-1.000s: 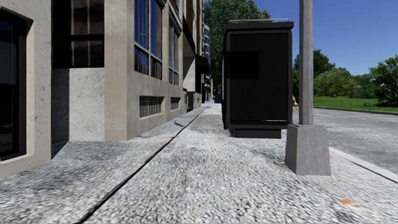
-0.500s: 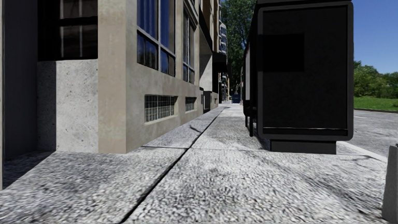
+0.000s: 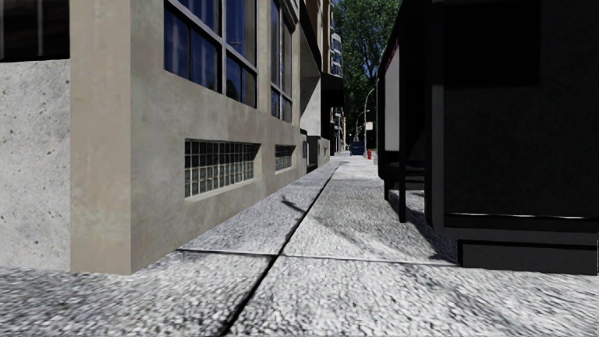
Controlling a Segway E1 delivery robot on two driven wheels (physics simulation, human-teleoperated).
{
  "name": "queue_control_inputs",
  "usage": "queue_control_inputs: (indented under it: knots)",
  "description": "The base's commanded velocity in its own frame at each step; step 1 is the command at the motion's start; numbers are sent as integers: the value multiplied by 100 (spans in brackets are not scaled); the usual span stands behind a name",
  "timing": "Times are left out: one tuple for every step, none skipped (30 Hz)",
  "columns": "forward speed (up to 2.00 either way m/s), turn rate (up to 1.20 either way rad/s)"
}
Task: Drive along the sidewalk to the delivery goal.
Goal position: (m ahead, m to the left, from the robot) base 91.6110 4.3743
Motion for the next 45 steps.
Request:
queue_control_inputs:
  knots:
    - [200,0]
    - [200,0]
    - [200,0]
    - [200,0]
    - [200,0]
    - [200,0]
    - [200,0]
    - [200,0]
    - [200,0]
    - [200,0]
    - [200,-1]
    - [200,-3]
    - [200,-5]
    - [200,-5]
    - [200,-17]
    - [200,-35]
    - [200,-35]
    - [200,-43]
    - [200,-45]
    - [200,-45]
    - [200,-45]
    - [200,-45]
    - [200,-45]
    - [200,-45]
    - [200,-45]
    - [200,-45]
    - [200,-45]
    - [200,-45]
    - [200,-45]
    - [200,-34]
    - [200,-14]
    - [200,-14]
    - [200,0]
    - [200,0]
    - [200,0]
    - [200,0]
    - [200,0]
    - [200,0]
    - [200,0]
    - [200,0]
    - [200,0]
    - [200,0]
    - [200,0]
    - [200,0]
    - [200,0]
